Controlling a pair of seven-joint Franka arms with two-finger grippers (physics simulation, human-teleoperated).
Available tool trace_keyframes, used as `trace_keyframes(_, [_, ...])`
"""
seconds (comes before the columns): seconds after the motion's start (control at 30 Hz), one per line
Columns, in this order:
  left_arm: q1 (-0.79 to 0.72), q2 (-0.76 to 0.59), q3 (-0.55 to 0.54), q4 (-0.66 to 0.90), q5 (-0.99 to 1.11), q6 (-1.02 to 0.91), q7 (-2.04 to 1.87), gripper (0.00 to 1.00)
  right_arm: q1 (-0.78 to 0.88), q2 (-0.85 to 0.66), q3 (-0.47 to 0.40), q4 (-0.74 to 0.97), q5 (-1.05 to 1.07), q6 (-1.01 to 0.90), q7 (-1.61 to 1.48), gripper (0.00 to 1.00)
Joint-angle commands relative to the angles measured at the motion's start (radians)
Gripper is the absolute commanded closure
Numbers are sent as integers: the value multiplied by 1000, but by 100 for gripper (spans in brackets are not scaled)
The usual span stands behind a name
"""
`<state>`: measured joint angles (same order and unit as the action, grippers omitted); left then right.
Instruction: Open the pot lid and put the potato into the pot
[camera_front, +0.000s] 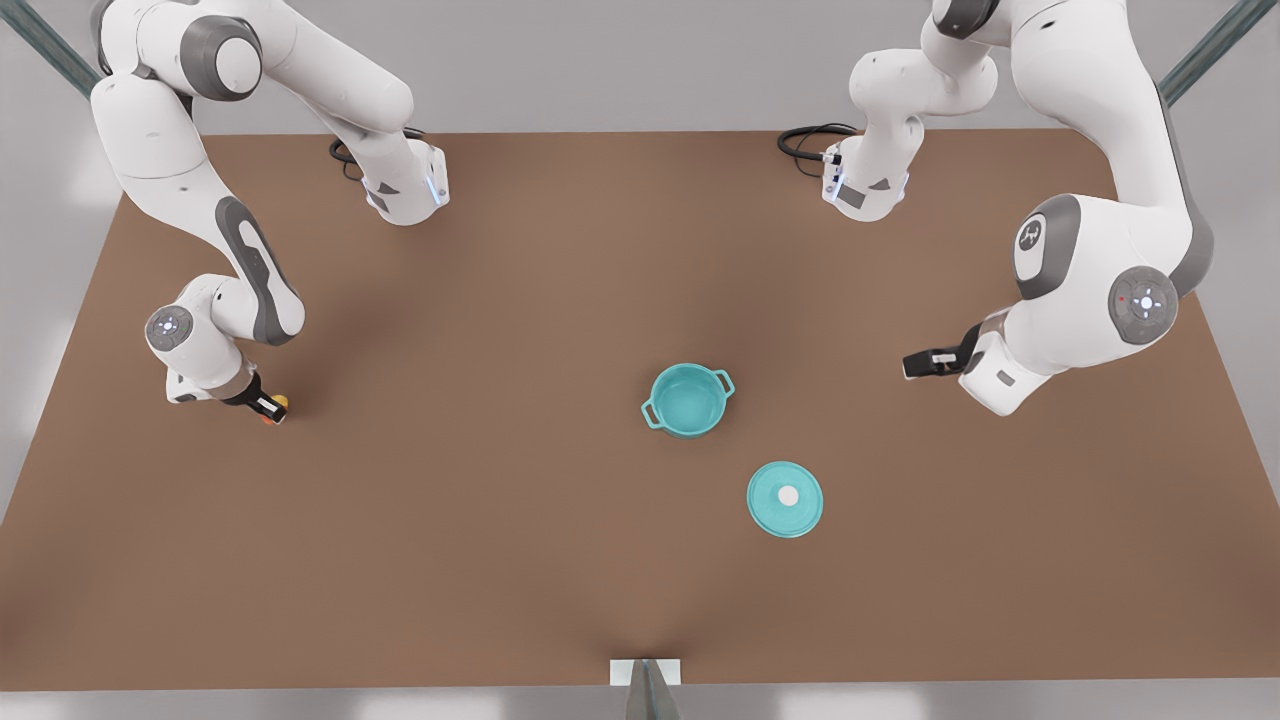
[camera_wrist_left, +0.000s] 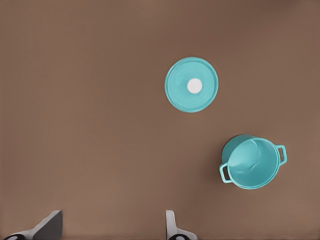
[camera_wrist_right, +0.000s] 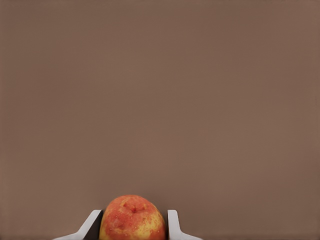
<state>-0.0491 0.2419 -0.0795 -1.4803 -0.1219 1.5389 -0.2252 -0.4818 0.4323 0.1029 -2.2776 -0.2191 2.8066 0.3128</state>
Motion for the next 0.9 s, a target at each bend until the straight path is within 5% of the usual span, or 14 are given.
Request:
trace_keyframes(0.0, [0, -1, 0, 0, 1, -11, 104, 0, 0, -4, 0, 1, -2, -13, 20, 47])
trace_keyframes(0.37, [-35, 4, -3, 5, 21, -14, 95, 0, 0, -84, 35, 10, 10, -122, 51, 48])
trace_keyframes(0.87, [-108, 42, 9, -5, 34, -75, 65, 0, 74, -150, 248, 164, 73, -432, 422, 48])
